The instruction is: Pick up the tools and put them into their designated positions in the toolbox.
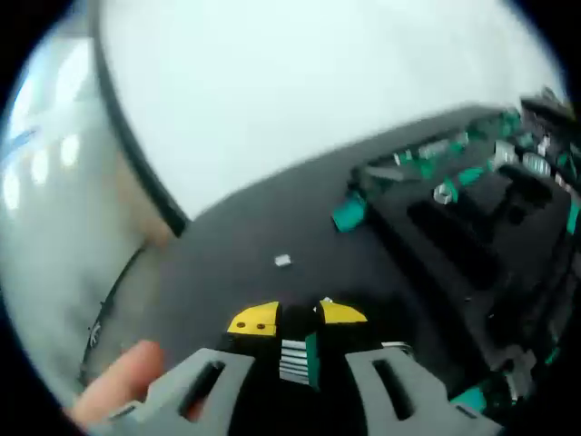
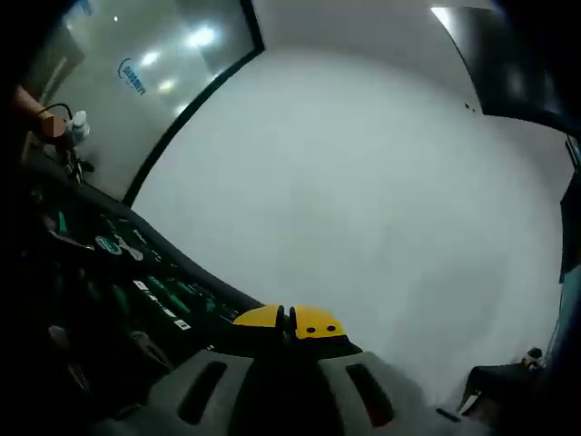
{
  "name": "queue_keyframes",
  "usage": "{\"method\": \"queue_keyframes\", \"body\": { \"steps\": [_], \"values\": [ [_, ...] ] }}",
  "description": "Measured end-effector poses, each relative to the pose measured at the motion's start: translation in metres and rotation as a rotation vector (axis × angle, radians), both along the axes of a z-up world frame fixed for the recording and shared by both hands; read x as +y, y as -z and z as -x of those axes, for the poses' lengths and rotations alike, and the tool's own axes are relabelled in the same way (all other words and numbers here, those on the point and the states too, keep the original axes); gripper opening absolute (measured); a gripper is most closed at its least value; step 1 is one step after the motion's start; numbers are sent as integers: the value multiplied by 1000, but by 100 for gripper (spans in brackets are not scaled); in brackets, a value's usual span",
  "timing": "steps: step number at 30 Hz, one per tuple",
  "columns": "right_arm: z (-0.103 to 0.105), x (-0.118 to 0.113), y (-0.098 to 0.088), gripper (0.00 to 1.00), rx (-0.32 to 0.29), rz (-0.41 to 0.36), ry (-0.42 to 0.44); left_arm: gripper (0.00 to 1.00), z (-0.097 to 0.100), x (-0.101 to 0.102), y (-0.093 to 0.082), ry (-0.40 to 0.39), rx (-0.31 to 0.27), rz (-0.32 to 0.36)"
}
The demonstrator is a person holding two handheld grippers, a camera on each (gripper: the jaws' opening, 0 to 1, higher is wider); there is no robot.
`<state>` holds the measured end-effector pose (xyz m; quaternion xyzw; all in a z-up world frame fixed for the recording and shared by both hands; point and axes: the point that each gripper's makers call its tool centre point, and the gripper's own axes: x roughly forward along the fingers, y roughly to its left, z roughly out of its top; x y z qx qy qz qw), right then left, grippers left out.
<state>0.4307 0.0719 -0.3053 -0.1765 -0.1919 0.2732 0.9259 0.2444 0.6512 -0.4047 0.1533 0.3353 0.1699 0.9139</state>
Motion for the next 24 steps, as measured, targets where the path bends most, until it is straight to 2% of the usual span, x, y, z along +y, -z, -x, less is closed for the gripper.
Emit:
{"method": "queue_keyframes", "body": {
  "steps": [2,3,4,6,9,11,12,14,16,17,18,19,20,21,22,23,24],
  "values": [
    [0,0,1,2,8,0,-4,13,-14,-6,9,81,-15,41],
    [1,0,0,2,9,-6,-8,15,-15,-3,13,67,-31,79],
    [1,-1,0,2,8,-10,-8,15,-13,3,19,19,-21,110],
    [0,-1,0,2,6,-6,-1,14,-9,3,28,29,12,135],
    [-1,0,2,2,16,-4,-1,9,-9,0,30,38,-31,150],
    [-2,1,2,2,20,-8,-4,8,-10,-2,28,61,-53,118],
    [-3,1,2,2,23,-8,-5,4,-8,-2,28,58,-54,119],
    [-4,2,4,2,32,-5,-6,4,-5,-4,23,38,-53,116],
    [-3,2,5,2,38,-3,-10,4,-13,-18,2,67,-169,110],
    [-3,3,6,2,39,0,-11,4,-17,-29,-11,90,-222,103],
    [-3,3,6,2,39,3,-10,4,-19,-37,-16,94,-233,112],
    [-3,4,6,2,39,6,-10,4,-19,-50,-21,107,-228,111],
    [-3,4,7,2,38,8,-10,4,-24,-71,-27,141,-232,115],
    [-3,5,7,2,38,11,-8,4,-28,-90,-31,183,-220,116],
    [-3,5,7,2,38,15,-7,4,-35,-117,-35,257,-195,121],
    [-3,5,8,2,37,16,-6,4,-37,-128,-36,285,-187,125],
    [-3,6,8,2,37,18,-5,4,-42,-163,-40,363,-170,136]
  ]
}}
